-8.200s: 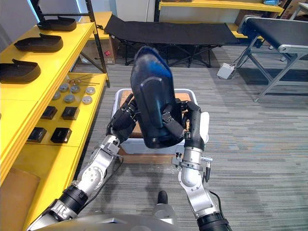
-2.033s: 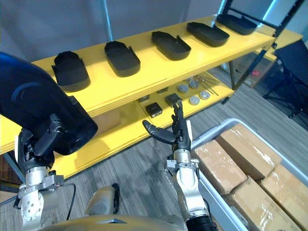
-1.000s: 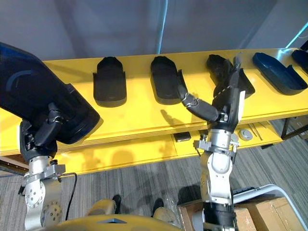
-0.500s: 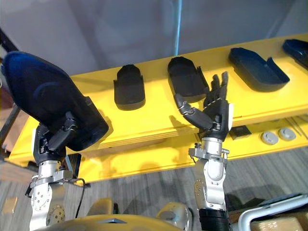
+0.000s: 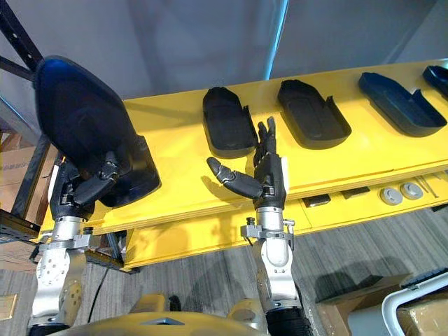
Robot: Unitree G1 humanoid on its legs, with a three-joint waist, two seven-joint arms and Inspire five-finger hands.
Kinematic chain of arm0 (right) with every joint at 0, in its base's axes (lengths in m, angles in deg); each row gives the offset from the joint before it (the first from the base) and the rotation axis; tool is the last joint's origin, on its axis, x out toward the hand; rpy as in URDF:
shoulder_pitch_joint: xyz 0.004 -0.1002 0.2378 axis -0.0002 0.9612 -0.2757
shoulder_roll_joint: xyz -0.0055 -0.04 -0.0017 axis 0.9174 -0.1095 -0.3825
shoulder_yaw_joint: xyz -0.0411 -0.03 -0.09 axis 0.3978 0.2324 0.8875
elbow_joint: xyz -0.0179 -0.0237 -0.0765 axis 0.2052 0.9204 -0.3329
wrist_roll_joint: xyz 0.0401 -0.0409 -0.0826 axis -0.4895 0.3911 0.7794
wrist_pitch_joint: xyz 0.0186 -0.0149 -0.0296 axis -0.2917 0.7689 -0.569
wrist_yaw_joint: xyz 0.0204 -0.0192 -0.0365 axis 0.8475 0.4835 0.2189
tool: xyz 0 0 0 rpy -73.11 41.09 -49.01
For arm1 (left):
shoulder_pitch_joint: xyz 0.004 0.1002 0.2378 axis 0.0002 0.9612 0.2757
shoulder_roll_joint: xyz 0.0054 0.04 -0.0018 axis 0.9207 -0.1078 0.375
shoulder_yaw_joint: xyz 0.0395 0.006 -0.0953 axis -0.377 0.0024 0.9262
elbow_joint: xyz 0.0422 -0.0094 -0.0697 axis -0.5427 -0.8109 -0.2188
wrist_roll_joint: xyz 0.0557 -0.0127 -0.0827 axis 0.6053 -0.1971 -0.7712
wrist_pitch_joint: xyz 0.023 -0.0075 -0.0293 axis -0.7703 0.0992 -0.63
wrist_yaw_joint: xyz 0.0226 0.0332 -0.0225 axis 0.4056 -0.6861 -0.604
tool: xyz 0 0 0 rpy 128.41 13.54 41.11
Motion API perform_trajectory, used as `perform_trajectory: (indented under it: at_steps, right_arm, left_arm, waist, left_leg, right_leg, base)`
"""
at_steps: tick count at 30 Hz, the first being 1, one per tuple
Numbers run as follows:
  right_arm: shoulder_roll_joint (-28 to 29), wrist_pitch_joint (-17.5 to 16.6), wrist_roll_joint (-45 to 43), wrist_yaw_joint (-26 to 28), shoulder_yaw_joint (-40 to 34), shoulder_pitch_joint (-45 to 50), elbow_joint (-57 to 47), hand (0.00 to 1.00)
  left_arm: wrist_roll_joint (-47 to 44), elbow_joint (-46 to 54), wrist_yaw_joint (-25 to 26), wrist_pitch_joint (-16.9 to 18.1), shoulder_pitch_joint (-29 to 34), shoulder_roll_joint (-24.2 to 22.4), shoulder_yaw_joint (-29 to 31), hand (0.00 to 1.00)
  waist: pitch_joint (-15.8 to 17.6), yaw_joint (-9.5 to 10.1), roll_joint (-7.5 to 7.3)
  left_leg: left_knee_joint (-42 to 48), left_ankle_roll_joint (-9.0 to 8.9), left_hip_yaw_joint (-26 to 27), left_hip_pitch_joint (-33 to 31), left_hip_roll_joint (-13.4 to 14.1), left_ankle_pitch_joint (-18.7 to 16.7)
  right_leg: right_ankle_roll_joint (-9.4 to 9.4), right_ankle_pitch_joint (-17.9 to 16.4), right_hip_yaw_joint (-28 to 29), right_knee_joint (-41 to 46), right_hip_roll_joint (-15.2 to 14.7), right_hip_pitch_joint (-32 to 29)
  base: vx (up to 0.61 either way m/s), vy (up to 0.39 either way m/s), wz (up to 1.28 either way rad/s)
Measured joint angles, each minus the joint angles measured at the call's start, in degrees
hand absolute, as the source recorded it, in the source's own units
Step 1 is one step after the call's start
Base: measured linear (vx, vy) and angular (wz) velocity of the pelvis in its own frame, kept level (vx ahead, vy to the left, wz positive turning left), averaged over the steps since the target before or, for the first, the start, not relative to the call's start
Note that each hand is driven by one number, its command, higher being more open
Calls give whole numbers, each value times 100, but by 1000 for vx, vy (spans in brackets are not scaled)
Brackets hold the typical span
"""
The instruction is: Walk over and take three plastic housings, then place them on the shelf
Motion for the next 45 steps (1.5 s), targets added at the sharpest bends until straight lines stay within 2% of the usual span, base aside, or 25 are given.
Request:
perform_trajectory:
  at_steps: [5, 7, 10, 12, 16, 17, 18, 19, 21, 23, 26, 30, 33, 35, 39, 42, 45]
  right_arm:
    - [-523, -18, 52, 161, -510, -268, -1061, 100]
    - [-740, -87, 38, 398, -612, -643, -1425, 100]
    - [-874, -269, -27, 549, -621, -734, -1906, 100]
    - [-876, -350, -90, 630, -617, -738, -1942, 100]
    - [-875, -336, -143, 711, -614, -729, -1941, 100]
    - [-877, -276, -151, 795, -618, -729, -1941, 100]
    - [-879, -243, -151, 820, -620, -729, -1941, 100]
    - [-881, -188, -175, 885, -628, -726, -1940, 100]
    - [-924, -45, -243, 1072, -677, -729, -1940, 100]
    - [-1071, 90, -370, 1221, -678, -729, -1940, 100]
    - [-1205, 263, -648, 1358, -786, -741, -1939, 100]
    - [-1417, 433, -703, 1625, -837, -982, -1903, 100]
    - [-1731, 539, -720, 1859, -826, -1229, -1871, 100]
    - [-1833, 568, -771, 1955, -818, -1364, -1838, 100]
    - [-2003, 810, -1072, 2045, -811, -1477, -1834, 100]
    - [-2003, 989, -1099, 2048, -815, -1473, -1767, 100]
    - [-2003, 1064, -1099, 2061, -815, -1470, -1658, 100]
  left_arm:
    - [-3, 630, 305, 38, 38, -105, -19, 0]
    - [-3, 884, 315, 47, 57, -146, 108, 0]
    - [55, 1197, 302, 25, 57, -161, 196, 0]
    - [248, 1300, 295, -52, 30, -158, 306, 0]
    - [415, 1344, 312, -723, -189, 39, 734, 0]
    - [479, 1249, 312, -1044, -253, 123, 889, 0]
    - [482, 1172, 312, -1134, -274, 176, 918, 0]
    - [472, 1031, 294, -1279, -304, 246, 947, 0]
    - [491, 459, 296, -1784, -567, 451, 948, 0]
    - [472, -152, 315, -2009, -780, 585, 947, 0]
    - [229, -873, 551, -1980, -1408, 703, 1014, 0]
    - [-295, -2085, 612, -1888, -2251, 1281, 1022, 0]
    - [-802, -2921, 562, -1868, -2798, 1471, 1021, 0]
    - [-1018, -3250, 490, -1909, -2977, 1553, 1009, 0]
    - [-1575, -3789, 226, -2516, -3368, 1799, 995, 0]
    - [-1857, -3963, 21, -2808, -3380, 1877, 1011, 0]
    - [-1889, -4123, -224, -3097, -3404, 1898, 1004, 0]
  waist:
    - [-2, 18, 13]
    - [-5, 51, 11]
    - [-4, 37, 9]
    - [-6, 47, -7]
    - [-35, 49, -55]
    - [-54, 39, -71]
    - [-60, 41, -80]
    - [-79, 42, -90]
    - [-103, 42, -107]
    - [-113, 31, -113]
    - [-127, 15, -134]
    - [-140, -207, -99]
    - [-127, -362, -76]
    - [-123, -436, -43]
    - [-94, -550, 122]
    - [-56, -588, 260]
    - [-25, -597, 325]
  left_leg:
    - [-632, -157, -223, -26, 22, 527]
    - [-1014, -275, -248, 101, 144, 764]
    - [-1558, -321, -297, 353, 165, 1077]
    - [-1705, -332, -296, 464, 159, 1150]
    - [-2034, -329, -285, 633, 145, 1315]
    - [-2169, -330, -276, 704, 144, 1389]
    - [-2204, -331, -266, 728, 145, 1412]
    - [-2277, -330, -248, 766, 146, 1456]
    - [-2386, -334, -216, 828, 147, 1520]
    - [-2465, -327, -131, 875, 147, 1552]
    - [-2488, -316, -7, 872, 147, 1565]
    - [-2550, -302, 194, 868, 145, 1610]
    - [-2556, -295, 311, 943, 144, 1617]
    - [-2557, -296, 349, 963, 145, 1616]
    - [-2552, -293, 392, 997, 150, 1618]
    - [-2559, -292, 440, 1052, 150, 1617]
    - [-2549, -291, 440, 1058, 157, 1618]
  right_leg:
    - [30, 222, -232, -269, 174, -28]
    - [-76, 302, -259, -393, 336, -13]
    - [-110, 368, -373, -557, 409, 120]
    - [-110, 368, -387, -560, 412, 188]
    - [-108, 369, -397, -565, 412, 231]
    - [-106, 371, -396, -564, 416, 231]
    - [-105, 372, -389, -564, 418, 232]
    - [-105, 373, -376, -564, 421, 232]
    - [-107, 393, -353, -564, 425, 212]
    - [-113, 414, -267, -565, 429, 174]
    - [-119, 460, -128, -566, 434, 70]
    - [-118, 539, 105, -555, 446, -120]
    - [-101, 566, 232, -546, 456, -147]
    - [-100, 567, 269, -536, 458, -147]
    - [-91, 571, 336, -515, 467, -166]
    - [-90, 566, 402, -482, 470, -165]
    - [-97, 556, 401, -452, 471, -165]
  base:
    - [-64, -72, 25]
    - [-83, -120, 0]
    - [-50, -84, 11]
    - [-8, -15, 4]
    - [-18, -1, 1]
    - [0, 0, 0]
    - [-10, -8, -4]
    - [-6, -7, -3]
    - [-6, -4, -6]
    - [-11, 8, -20]
    - [-28, 14, -22]
    - [-35, 11, -23]
    - [-31, 7, -23]
    - [-22, 3, -17]
    - [-22, -2, -7]
    - [-12, 4, -11]
    - [0, 0, 0]
